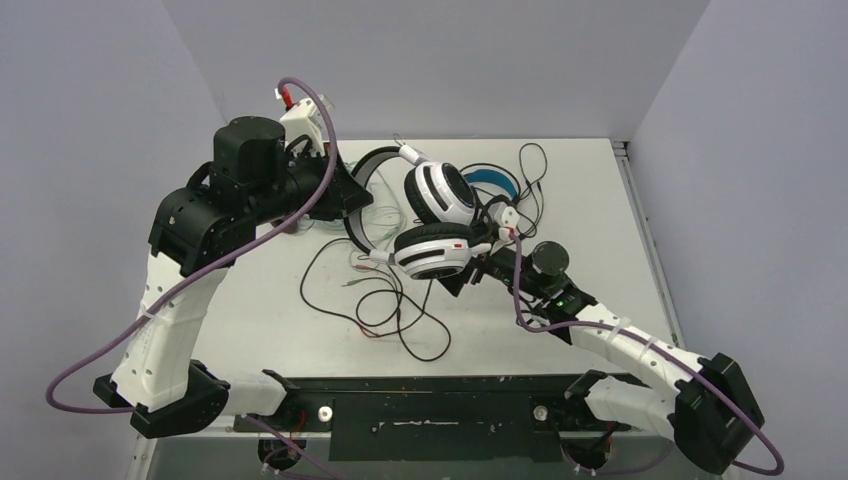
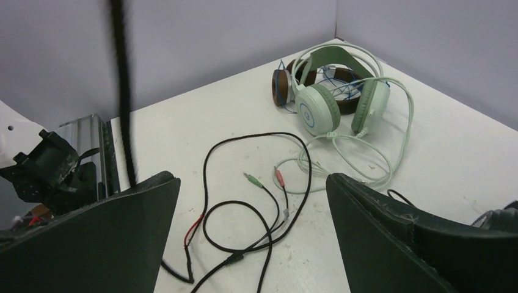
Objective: Wrap the headphones
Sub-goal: Wrap the headphones cable around the headphones.
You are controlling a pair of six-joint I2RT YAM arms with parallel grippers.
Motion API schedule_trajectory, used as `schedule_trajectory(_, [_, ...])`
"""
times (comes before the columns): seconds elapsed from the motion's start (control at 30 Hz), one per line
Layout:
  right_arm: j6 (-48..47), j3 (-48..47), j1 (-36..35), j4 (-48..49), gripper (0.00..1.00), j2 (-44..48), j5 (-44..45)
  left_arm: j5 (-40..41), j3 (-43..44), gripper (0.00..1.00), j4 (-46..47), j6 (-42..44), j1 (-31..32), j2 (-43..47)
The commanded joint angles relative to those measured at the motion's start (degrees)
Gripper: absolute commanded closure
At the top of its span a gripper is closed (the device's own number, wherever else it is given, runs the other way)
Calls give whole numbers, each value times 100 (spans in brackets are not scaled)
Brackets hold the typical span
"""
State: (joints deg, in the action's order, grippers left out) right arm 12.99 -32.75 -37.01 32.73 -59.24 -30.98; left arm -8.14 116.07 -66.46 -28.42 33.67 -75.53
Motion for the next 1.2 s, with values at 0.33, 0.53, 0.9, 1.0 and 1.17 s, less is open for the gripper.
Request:
schedule_trajectory(0.33, [-265, -325, -336, 1363, 21, -1143, -159, -324, 49, 100, 685, -453, -1, 212])
schedule_trajectory(0.53, [49, -98, 48, 901, 21, -859, 852, -285, -204, 100, 841, -381, -2, 93])
schedule_trajectory(0.9, [941, -291, 1192, -2391, 7, -1, 4891, -356, -86, 100, 900, -188, -124, -347])
schedule_trajectory(1.0, [472, 145, 1346, -2056, 8, 523, 3621, -47, -19, 100, 905, -123, -164, -334])
schedule_trajectory(1.17, [551, 870, 1333, -1746, 7, 1731, 2737, 265, 232, 100, 597, -101, -538, -705])
